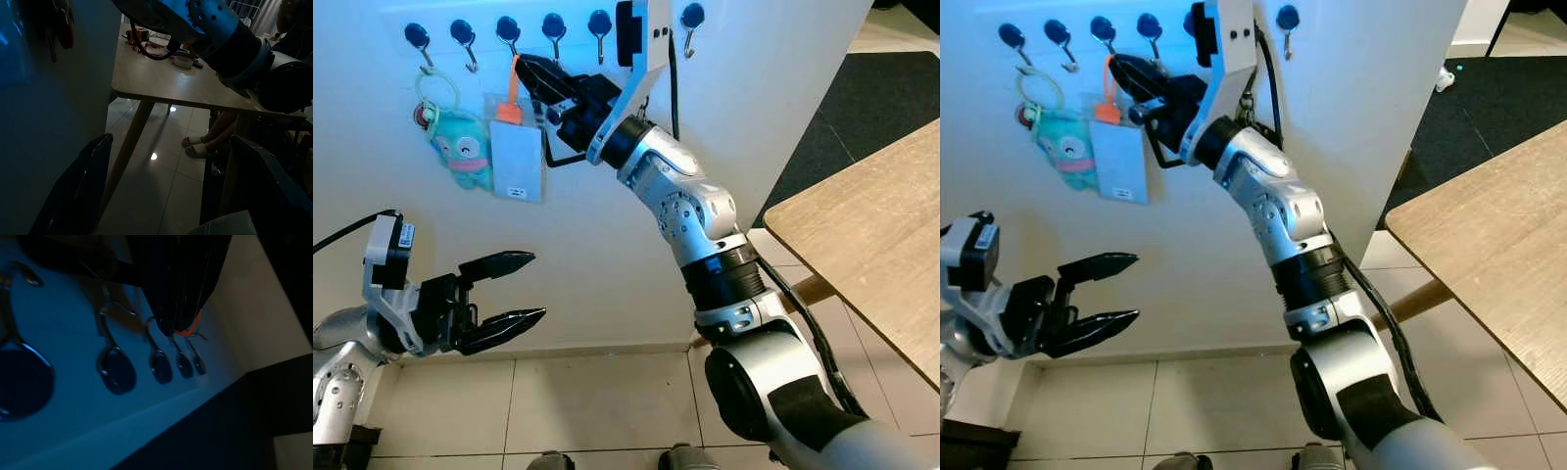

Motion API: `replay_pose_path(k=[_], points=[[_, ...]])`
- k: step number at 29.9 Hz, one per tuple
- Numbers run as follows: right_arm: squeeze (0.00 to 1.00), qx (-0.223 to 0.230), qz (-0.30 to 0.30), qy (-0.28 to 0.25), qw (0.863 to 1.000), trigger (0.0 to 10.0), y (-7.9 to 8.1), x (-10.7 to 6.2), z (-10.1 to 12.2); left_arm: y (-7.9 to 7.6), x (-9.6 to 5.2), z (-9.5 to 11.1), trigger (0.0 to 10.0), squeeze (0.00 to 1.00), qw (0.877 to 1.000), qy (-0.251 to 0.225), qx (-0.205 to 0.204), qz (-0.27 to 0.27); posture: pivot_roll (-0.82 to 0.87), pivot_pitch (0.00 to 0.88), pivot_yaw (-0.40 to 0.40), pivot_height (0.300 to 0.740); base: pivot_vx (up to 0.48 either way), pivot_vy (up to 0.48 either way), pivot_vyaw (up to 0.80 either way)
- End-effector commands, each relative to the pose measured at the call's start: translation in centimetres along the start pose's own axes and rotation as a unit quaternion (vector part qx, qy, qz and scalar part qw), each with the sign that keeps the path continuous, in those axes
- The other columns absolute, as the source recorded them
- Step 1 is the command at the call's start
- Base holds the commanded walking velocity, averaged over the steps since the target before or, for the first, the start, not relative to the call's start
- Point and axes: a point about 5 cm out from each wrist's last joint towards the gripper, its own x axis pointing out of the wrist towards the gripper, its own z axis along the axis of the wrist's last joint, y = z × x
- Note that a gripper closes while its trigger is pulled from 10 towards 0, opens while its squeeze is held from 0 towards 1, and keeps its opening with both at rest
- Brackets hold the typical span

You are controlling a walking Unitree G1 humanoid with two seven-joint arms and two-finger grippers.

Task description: Hang keys on a hook

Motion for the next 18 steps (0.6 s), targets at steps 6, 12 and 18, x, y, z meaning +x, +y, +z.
replay_pose_path(k=[6, 12, 18], points=[[0.0, -0.017, -0.007, 0.005, 1.0, 10.0, 0.55, 0.37, -0.95, -0.29, 0.16, -0.02, 10.0, 0.0, 1.0, 0.011, -0.001, -0.01, -0.06, 0.151, 0.052, 0.74, 0.0, 0.0, 0.0], [0.0, -0.057, -0.024, 0.022, 0.998, 10.0, 0.4, 0.59, -1.48, -0.3, 0.16, -0.05, 10.0, 0.0, 1.0, 0.011, -0.002, -0.011, -0.06, 0.156, 0.055, 0.74, 0.0, 0.0, 0.0], [0.0, -0.067, -0.032, 0.027, 0.997, 10.0, 0.22, 0.51, -1.68, -0.33, 0.13, -0.12, 10.0, 0.0, 1.0, 0.011, -0.003, -0.011, -0.07, 0.158, 0.056, 0.74, 0.0, 0.0, 0.0]])
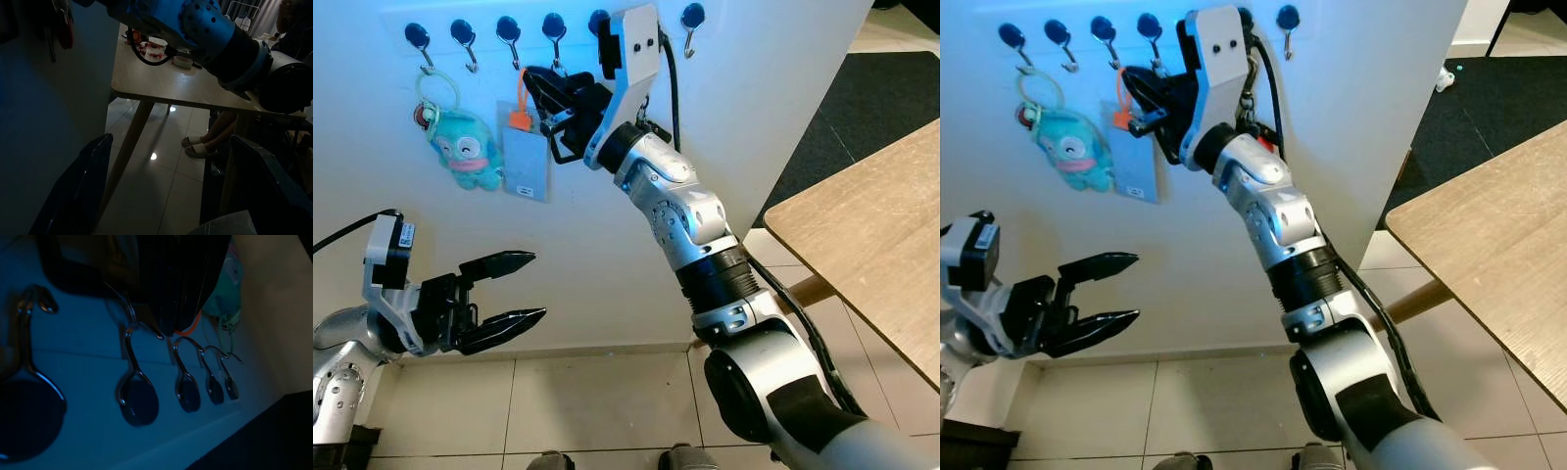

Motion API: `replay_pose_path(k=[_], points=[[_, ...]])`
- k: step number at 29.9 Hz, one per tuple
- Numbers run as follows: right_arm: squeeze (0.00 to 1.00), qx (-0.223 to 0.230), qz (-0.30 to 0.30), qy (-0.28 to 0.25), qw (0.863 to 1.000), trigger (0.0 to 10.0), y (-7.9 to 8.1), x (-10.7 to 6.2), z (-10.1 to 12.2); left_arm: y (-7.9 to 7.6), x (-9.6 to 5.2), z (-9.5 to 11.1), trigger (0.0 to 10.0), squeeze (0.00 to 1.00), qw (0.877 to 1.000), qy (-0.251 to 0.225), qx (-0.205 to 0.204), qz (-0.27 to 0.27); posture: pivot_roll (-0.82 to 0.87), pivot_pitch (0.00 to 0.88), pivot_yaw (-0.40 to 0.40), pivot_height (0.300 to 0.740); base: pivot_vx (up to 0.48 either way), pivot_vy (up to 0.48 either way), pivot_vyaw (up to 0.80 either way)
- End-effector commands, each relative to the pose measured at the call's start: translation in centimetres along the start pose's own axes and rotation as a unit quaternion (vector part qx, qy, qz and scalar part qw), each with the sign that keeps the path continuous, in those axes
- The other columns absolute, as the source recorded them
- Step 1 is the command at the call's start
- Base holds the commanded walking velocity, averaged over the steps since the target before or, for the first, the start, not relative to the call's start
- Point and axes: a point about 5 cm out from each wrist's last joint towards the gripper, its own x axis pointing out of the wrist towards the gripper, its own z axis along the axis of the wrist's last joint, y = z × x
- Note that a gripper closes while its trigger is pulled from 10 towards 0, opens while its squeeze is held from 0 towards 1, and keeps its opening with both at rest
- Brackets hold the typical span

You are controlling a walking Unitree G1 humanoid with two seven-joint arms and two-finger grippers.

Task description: Hang keys on a hook

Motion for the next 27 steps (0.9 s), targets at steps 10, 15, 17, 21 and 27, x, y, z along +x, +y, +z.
replay_pose_path(k=[10, 15, 17, 21, 27], points=[[0.0, -0.004, 0.006, 0.011, 1.0, 10.0, 0.9, 0.2, -1.1, -0.2, 0.1, -0.2, 10.0, 0.0, 1.0, 0.012, -0.004, -0.011, -0.07, 0.158, 0.058, 0.74, 0.0, 0.0, 0.0], [0.0, -0.005, 0.018, 0.026, 0.999, 10.0, 1.2, 0.0, -1.8, -0.2, 0.1, -0.2, 10.0, 0.0, 1.0, 0.013, -0.003, -0.012, -0.07, 0.157, 0.06, 0.74, 0.0, 0.0, 0.0], [0.0, -0.004, 0.021, 0.028, 0.999, 10.0, 1.3, -0.1, -1.9, -0.2, 0.2, -0.2, 10.0, 0.0, 1.0, 0.013, -0.003, -0.012, -0.07, 0.157, 0.06, 0.74, 0.0, 0.0, 0.0], [0.0, -0.003, 0.025, 0.031, 0.999, 10.0, 1.4, -0.2, -2.2, -0.2, 0.1, -0.2, 10.0, 0.0, 1.0, 0.014, -0.003, -0.011, -0.07, 0.158, 0.062, 0.74, 0.0, 0.0, 0.0], [0.0, -0.004, 0.025, 0.034, 0.999, 10.0, 1.4, -0.4, -2.4, -0.2, 0.1, -0.1, 10.0, 0.0, 1.0, 0.014, -0.003, -0.012, -0.07, 0.158, 0.062, 0.74, 0.0, 0.0, 0.0]])
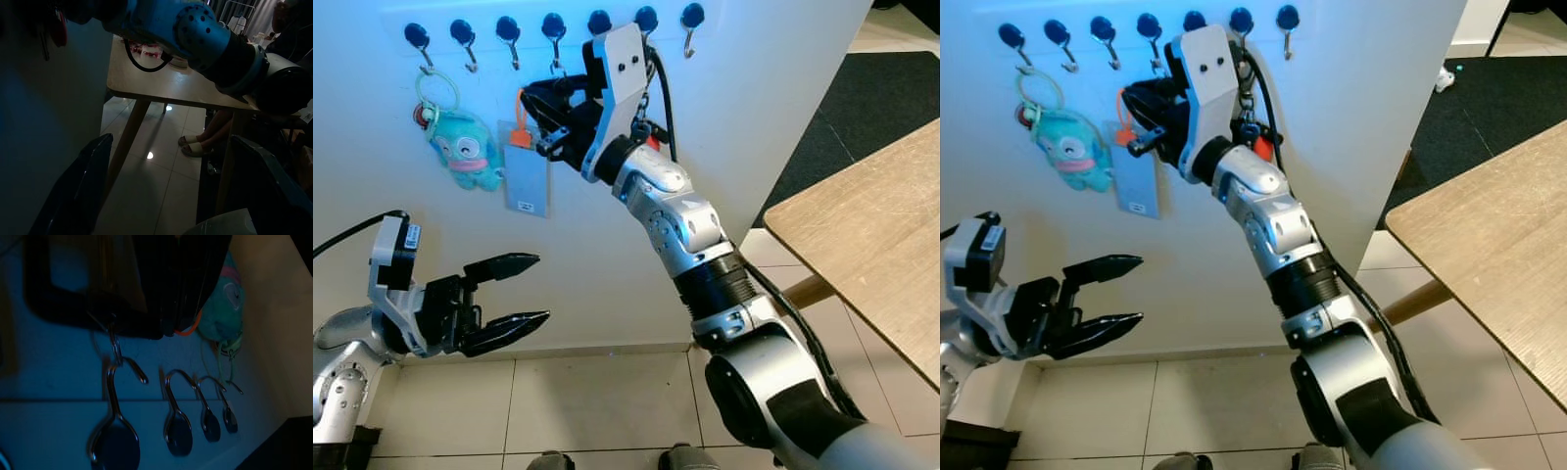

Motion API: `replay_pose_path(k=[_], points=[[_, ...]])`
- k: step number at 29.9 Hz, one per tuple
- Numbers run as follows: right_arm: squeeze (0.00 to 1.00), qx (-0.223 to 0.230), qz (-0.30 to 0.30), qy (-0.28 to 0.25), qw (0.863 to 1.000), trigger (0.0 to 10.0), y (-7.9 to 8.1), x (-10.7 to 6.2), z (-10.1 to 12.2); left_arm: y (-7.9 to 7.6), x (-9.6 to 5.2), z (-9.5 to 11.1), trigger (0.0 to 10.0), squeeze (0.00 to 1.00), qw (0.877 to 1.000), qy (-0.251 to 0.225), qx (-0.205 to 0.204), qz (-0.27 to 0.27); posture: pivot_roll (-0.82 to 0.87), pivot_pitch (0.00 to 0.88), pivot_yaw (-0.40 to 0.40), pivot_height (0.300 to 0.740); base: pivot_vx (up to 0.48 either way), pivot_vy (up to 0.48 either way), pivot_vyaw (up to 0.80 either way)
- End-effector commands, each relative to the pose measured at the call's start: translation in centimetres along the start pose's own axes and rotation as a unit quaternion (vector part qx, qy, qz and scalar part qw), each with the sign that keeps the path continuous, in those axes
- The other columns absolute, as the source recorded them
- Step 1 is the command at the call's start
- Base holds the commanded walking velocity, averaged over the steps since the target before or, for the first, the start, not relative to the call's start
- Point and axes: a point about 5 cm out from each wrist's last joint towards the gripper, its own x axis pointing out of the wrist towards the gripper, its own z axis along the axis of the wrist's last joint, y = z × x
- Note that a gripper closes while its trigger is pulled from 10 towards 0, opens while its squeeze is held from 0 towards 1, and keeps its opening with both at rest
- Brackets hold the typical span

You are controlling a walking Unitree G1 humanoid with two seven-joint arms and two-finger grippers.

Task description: Hang keys on a hook

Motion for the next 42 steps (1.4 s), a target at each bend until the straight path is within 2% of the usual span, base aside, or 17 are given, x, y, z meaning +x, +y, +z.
replay_pose_path(k=[1, 4, 8, 12, 13, 14, 18, 24, 26, 30, 31, 33, 37, 42], points=[[0.0, 0.016, 0.015, 0.005, 1.0, 10.0, 1.2, 0.1, -0.9, -0.1, -0.1, 0.1, 10.0, 0.0, 1.0, 0.012, 0.002, -0.003, -0.07, 0.158, 0.062, 0.74, 0.0, 0.0, 0.0], [0.0, 0.012, 0.016, 0.007, 1.0, 10.0, 1.3, 0.1, -0.9, -0.1, -0.1, 0.1, 10.0, 0.0, 1.0, 0.012, 0.002, -0.003, -0.07, 0.158, 0.062, 0.74, 0.0, 0.0, 0.0], [0.0, -0.02, 0.025, 0.018, 0.999, 10.0, 1.5, -0.1, -1.4, -0.1, -0.1, 0.1, 10.0, 0.0, 1.0, 0.012, 0.003, -0.004, -0.07, 0.158, 0.062, 0.74, 0.0, 0.0, 0.0], [0.0, -0.015, 0.043, 0.012, 0.999, 10.0, 1.9, -0.3, -1.4, 0.0, -0.1, 0.2, 10.0, 0.0, 1.0, 0.009, 0.006, -0.002, -0.07, 0.158, 0.062, 0.74, 0.0, 0.0, 0.0], [0.0, -0.008, 0.056, 0.006, 0.998, 10.0, 2.1, -0.4, -1.3, 0.0, -0.2, 0.3, 10.0, 0.0, 1.0, 0.007, 0.007, -0.001, -0.07, 0.158, 0.062, 0.74, 0.0, 0.0, 0.0], [0.0, 0.024, 0.104, -0.017, 0.994, 10.0, 3.0, -0.8, -0.8, 0.0, -0.3, 0.7, 10.0, 0.0, 1.0, -0.004, 0.013, 0.003, -0.07, 0.158, 0.062, 0.74, 0.0, 0.0, 0.0], [0.0, 0.047, 0.137, -0.033, 0.989, 10.0, 3.5, -1.3, -0.4, 0.1, -0.7, 1.2, 10.0, 0.0, 1.0, -0.015, 0.02, 0.011, -0.07, 0.158, 0.062, 0.74, 0.0, 0.0, 0.0], [0.0, 0.076, 0.183, -0.049, 0.979, 10.0, 3.8, -2.5, 0.1, 0.1, -1.3, 2.6, 10.0, 0.0, 0.997, -0.057, 0.04, 0.022, -0.06, 0.155, 0.062, 0.74, 0.0, 0.0, 0.0], [0.0, 0.087, 0.193, -0.053, 0.976, 10.0, 3.6, -3.0, 0.3, 0.1, -1.5, 3.1, 10.0, 0.0, 0.996, -0.07, 0.044, 0.025, -0.06, 0.154, 0.06, 0.74, 0.0, 0.0, 0.0], [0.0, 0.116, 0.216, -0.067, 0.967, 10.0, 2.4, -4.8, 1.0, -0.2, -2.3, 5.5, 10.0, 0.0, 0.988, -0.13, 0.077, 0.02, -0.06, 0.15, 0.059, 0.74, 0.0, 0.0, 0.0], [0.0, 0.116, 0.216, -0.067, 0.967, 10.0, 2.4, -4.8, 1.0, -0.2, -2.3, 5.5, 10.0, 0.0, 0.988, -0.13, 0.077, 0.02, -0.06, 0.15, 0.059, 0.74, 0.0, 0.0, 0.0], [0.0, 0.127, 0.236, -0.072, 0.961, 10.0, 2.0, -5.9, 1.3, -0.4, -2.6, 6.9, 10.0, 0.0, 0.983, -0.153, 0.099, 0.018, -0.06, 0.144, 0.056, 0.74, 0.0, 0.0, 0.0], [0.0, 0.117, 0.224, -0.061, 0.966, 10.0, 1.4, -6.5, 1.0, -0.7, -2.9, 7.9, 10.0, 0.0, 0.981, -0.151, 0.12, 0.021, -0.05, 0.137, 0.055, 0.74, 0.0, 0.0, 0.0], [0.0, 0.113, 0.214, -0.053, 0.969, 10.0, 1.0, -6.8, 0.8, -0.9, -3.0, 8.2, 10.0, 0.0, 0.982, -0.141, 0.126, 0.023, -0.05, 0.137, 0.055, 0.74, 0.0, 0.0, 0.0]])
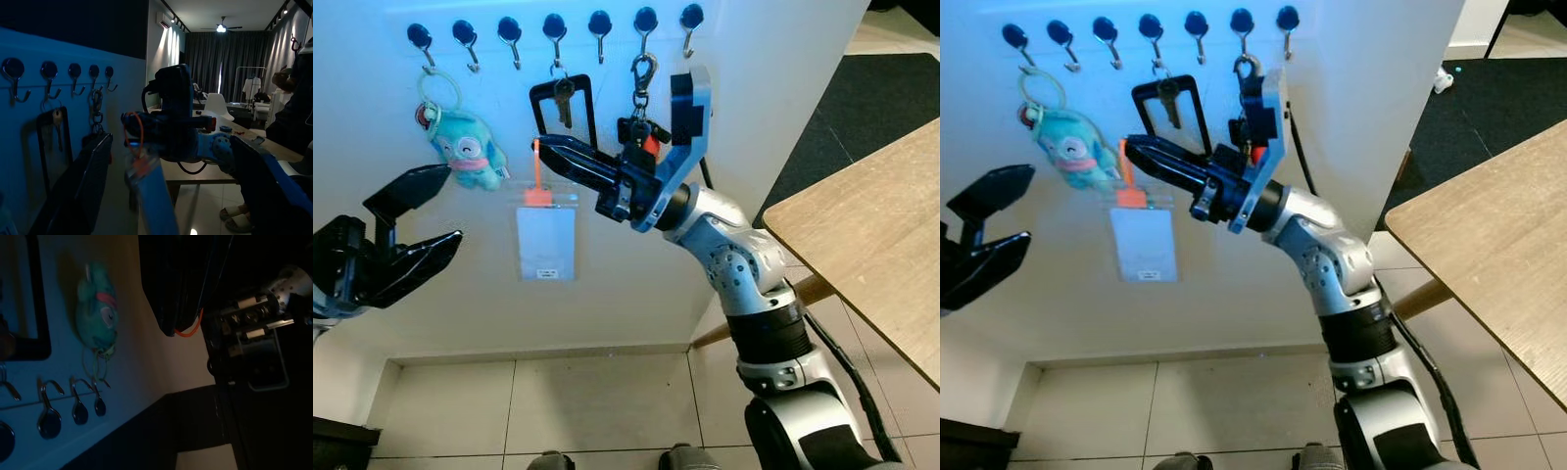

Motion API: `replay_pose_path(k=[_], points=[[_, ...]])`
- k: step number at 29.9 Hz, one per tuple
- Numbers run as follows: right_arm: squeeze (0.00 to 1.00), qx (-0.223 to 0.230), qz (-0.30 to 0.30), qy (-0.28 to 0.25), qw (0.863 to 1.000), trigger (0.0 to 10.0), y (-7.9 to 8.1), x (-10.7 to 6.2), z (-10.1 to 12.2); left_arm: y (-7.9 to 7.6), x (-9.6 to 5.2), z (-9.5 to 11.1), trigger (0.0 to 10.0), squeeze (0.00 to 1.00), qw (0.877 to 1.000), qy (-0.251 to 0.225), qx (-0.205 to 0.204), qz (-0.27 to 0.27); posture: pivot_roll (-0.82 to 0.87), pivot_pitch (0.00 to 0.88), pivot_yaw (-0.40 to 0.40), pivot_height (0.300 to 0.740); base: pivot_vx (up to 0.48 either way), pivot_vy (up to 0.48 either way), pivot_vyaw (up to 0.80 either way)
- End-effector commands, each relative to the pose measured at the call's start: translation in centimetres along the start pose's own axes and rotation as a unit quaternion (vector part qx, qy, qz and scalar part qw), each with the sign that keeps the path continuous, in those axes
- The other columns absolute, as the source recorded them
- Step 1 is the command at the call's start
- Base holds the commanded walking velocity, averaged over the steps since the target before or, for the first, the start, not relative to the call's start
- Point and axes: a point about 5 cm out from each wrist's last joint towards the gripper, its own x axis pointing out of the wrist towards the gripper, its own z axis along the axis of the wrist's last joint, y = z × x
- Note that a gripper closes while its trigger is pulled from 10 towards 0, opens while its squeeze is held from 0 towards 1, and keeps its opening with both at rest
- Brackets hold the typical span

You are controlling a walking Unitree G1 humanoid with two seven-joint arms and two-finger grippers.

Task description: Hang keys on a hook

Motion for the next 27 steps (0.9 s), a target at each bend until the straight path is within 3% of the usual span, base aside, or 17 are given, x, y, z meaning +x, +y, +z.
replay_pose_path(k=[1, 2, 8, 16, 19, 27], points=[[0.0, 0.002, 0.003, -0.002, 1.0, 10.0, 0.2, -0.1, 0.0, -0.1, 0.0, 0.8, 10.0, 0.0, 1.0, 0.023, 0.009, -0.004, -0.05, 0.137, 0.055, 0.74, 0.0, 0.0, 0.0], [0.0, -0.005, -0.005, 0.008, 1.0, 10.0, 0.2, -0.2, -0.3, 0.0, 0.6, 0.4, 10.0, 0.0, 0.999, 0.05, 0.021, 0.004, -0.05, 0.131, 0.055, 0.74, 0.0, 0.0, 0.0], [0.0, -0.04, -0.044, 0.033, 0.998, 10.0, -0.3, 0.1, -0.9, 0.6, 2.4, -0.5, 10.0, 0.0, 0.993, 0.101, 0.052, 0.027, -0.05, 0.133, 0.058, 0.74, 0.0, 0.0, 0.0], [0.0, -0.026, -0.053, -0.004, 0.998, 10.0, -0.5, 0.2, 0.0, 1.9, 4.2, -1.6, 10.0, 0.0, 0.985, 0.132, 0.083, 0.079, -0.05, 0.134, 0.061, 0.74, 0.0, 0.0, 0.0], [0.0, -0.022, -0.051, -0.015, 0.998, 10.0, -0.4, 0.3, 0.1, 3.3, 5.2, -2.0, 10.0, 0.0, 0.976, 0.149, 0.084, 0.135, -0.04, 0.133, 0.064, 0.74, 0.0, 0.0, 0.0], [0.0, -0.026, -0.055, -0.018, 0.998, 10.0, -0.3, 0.4, 0.0, 3.9, 6.3, -2.7, 10.0, 0.0, 0.972, 0.16, 0.052, 0.164, -0.04, 0.131, 0.067, 0.74, 0.0, 0.0, 0.0]])
